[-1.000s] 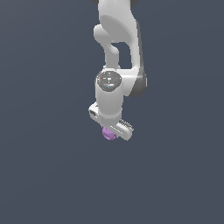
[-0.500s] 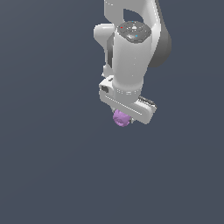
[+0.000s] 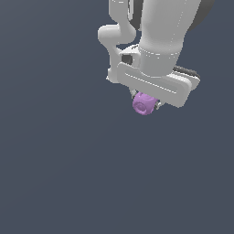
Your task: Pick up the object and move it to a goal position.
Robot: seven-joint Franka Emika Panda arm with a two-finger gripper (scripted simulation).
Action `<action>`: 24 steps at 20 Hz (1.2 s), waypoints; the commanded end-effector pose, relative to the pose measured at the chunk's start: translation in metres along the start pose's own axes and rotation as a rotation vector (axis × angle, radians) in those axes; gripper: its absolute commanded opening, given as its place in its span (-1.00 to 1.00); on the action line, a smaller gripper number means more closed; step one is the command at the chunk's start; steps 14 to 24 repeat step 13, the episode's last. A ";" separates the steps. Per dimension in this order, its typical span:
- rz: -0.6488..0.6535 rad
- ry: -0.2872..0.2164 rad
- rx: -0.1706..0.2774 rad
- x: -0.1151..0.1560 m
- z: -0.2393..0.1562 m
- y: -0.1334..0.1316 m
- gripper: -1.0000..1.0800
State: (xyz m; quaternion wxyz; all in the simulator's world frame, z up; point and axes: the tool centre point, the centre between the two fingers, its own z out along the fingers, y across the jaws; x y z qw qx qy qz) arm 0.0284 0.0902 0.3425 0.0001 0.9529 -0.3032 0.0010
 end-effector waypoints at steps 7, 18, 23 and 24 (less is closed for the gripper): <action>0.000 -0.002 -0.001 -0.011 -0.041 -0.016 -1.00; 0.000 -0.002 0.000 -0.012 -0.047 -0.019 -1.00; 0.000 -0.002 0.000 -0.012 -0.047 -0.019 -1.00; 0.000 -0.002 0.000 -0.012 -0.047 -0.019 -1.00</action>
